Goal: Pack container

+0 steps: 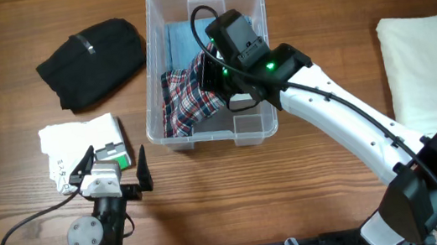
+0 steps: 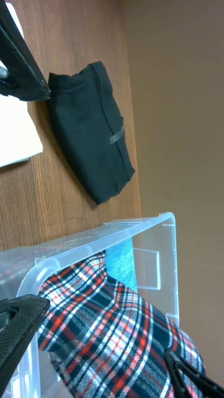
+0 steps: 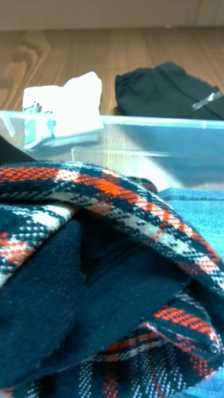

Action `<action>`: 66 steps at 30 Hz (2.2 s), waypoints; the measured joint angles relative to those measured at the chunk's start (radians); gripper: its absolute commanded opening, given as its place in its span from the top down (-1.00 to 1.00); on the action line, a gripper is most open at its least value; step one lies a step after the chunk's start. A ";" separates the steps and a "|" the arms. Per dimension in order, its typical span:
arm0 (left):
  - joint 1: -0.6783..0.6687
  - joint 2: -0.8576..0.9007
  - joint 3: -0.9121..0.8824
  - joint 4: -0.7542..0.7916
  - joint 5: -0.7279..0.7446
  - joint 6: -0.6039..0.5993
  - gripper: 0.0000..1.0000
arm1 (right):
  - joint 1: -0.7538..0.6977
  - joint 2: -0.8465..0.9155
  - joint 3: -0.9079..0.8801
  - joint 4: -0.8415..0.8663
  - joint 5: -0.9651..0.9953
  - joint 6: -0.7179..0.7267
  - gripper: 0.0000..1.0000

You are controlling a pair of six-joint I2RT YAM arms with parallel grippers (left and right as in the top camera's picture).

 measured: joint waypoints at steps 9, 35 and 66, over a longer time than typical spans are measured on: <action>0.000 0.000 0.000 0.000 0.000 0.000 -0.99 | 0.004 0.001 0.000 -0.130 0.074 -0.174 -0.32; 0.000 0.000 0.000 0.000 0.000 0.000 -0.99 | 0.005 0.001 0.059 -0.273 0.497 -0.381 0.91; 0.000 0.000 0.000 0.000 0.000 0.000 -0.99 | -0.038 -0.071 0.074 -0.241 0.325 -0.338 0.66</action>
